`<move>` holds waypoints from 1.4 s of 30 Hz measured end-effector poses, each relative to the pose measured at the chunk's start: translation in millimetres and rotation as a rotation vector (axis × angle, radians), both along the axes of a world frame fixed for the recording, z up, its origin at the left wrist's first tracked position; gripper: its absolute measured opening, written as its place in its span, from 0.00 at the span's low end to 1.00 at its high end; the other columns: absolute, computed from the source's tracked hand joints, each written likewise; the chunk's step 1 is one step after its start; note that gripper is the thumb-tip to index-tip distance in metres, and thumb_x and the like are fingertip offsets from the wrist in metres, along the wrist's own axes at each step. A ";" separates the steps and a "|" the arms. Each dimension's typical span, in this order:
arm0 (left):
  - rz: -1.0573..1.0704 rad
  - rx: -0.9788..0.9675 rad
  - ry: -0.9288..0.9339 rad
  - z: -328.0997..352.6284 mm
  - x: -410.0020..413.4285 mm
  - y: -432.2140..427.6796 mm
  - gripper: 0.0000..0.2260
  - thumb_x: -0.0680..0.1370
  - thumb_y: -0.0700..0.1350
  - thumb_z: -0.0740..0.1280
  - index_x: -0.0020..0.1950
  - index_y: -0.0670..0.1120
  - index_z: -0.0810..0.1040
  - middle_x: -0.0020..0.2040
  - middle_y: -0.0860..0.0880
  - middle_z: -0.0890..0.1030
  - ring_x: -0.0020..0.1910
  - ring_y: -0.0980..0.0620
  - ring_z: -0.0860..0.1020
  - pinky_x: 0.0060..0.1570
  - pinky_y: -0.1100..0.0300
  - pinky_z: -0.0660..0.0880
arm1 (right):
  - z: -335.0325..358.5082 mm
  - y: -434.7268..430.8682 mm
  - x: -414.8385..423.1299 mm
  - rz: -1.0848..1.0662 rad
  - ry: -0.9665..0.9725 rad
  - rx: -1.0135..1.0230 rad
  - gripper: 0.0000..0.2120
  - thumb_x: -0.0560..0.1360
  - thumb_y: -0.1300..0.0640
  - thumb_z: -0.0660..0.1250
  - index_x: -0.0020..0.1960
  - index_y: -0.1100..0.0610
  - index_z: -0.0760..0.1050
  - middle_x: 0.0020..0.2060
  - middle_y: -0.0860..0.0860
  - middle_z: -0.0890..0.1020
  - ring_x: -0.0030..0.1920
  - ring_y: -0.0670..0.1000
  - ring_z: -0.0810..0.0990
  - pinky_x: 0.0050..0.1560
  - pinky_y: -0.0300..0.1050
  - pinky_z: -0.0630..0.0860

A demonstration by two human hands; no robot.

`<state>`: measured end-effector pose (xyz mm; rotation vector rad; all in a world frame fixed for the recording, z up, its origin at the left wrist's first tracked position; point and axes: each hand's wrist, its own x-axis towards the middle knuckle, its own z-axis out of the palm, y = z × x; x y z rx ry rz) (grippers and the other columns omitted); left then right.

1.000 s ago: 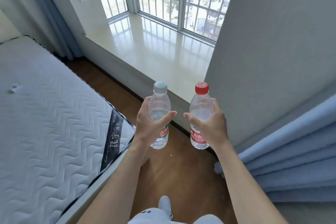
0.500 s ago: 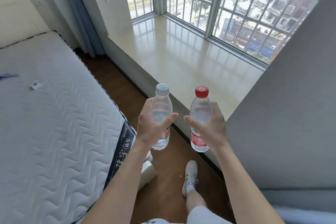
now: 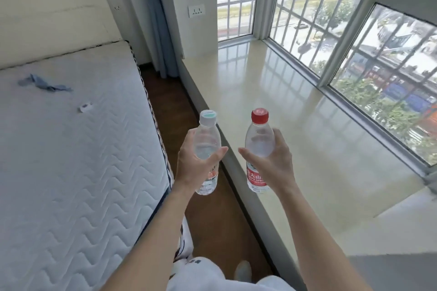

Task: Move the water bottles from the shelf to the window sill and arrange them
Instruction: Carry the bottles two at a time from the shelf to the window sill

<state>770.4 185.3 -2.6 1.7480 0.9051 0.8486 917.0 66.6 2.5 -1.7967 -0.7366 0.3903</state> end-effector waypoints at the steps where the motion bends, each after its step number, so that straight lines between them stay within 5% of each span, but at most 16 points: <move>1: 0.022 -0.001 0.007 -0.4 4.3 7.4 0.24 0.69 0.53 0.77 0.61 0.53 0.72 0.54 0.57 0.79 0.55 0.57 0.79 0.54 0.53 0.79 | 0.3 9.8 7.0 0.019 0.000 0.002 0.27 0.64 0.44 0.80 0.56 0.48 0.72 0.48 0.42 0.82 0.50 0.43 0.81 0.52 0.46 0.79; 8: 0.163 -0.011 0.030 -5.6 25.7 62.8 0.24 0.69 0.54 0.76 0.61 0.54 0.72 0.52 0.62 0.77 0.54 0.65 0.76 0.46 0.75 0.71 | -9.9 84.7 39.5 0.112 0.029 0.007 0.26 0.65 0.47 0.81 0.57 0.50 0.72 0.49 0.43 0.81 0.50 0.45 0.81 0.49 0.43 0.78; 13: 0.237 -0.060 -0.012 -12.8 42.6 119.9 0.26 0.67 0.56 0.74 0.63 0.54 0.71 0.53 0.60 0.76 0.54 0.68 0.74 0.42 0.80 0.70 | -22.5 147.5 59.1 0.163 0.025 -0.007 0.28 0.63 0.41 0.78 0.57 0.48 0.72 0.48 0.44 0.80 0.49 0.46 0.81 0.49 0.45 0.79; 23: 0.259 -0.096 -0.025 -7.4 70.9 311.3 0.20 0.72 0.42 0.76 0.57 0.55 0.70 0.49 0.60 0.75 0.49 0.74 0.74 0.41 0.81 0.69 | -20.4 346.8 100.9 0.193 0.041 -0.017 0.25 0.62 0.42 0.77 0.54 0.48 0.73 0.46 0.44 0.81 0.48 0.47 0.82 0.49 0.48 0.80; 33: 0.343 -0.100 -0.053 7.4 86.1 488.3 0.22 0.68 0.53 0.77 0.59 0.58 0.73 0.52 0.59 0.78 0.53 0.60 0.78 0.44 0.76 0.72 | -6.9 519.0 122.2 0.217 0.040 0.006 0.22 0.64 0.46 0.79 0.53 0.46 0.73 0.45 0.43 0.81 0.47 0.45 0.81 0.46 0.43 0.78; 42: 0.297 -0.102 -0.050 -11.7 125.5 599.1 0.20 0.67 0.55 0.75 0.54 0.63 0.71 0.51 0.60 0.78 0.52 0.63 0.77 0.47 0.70 0.72 | -17.3 631.9 163.5 0.237 0.002 -0.004 0.21 0.66 0.48 0.80 0.53 0.45 0.73 0.44 0.41 0.81 0.46 0.42 0.81 0.48 0.48 0.81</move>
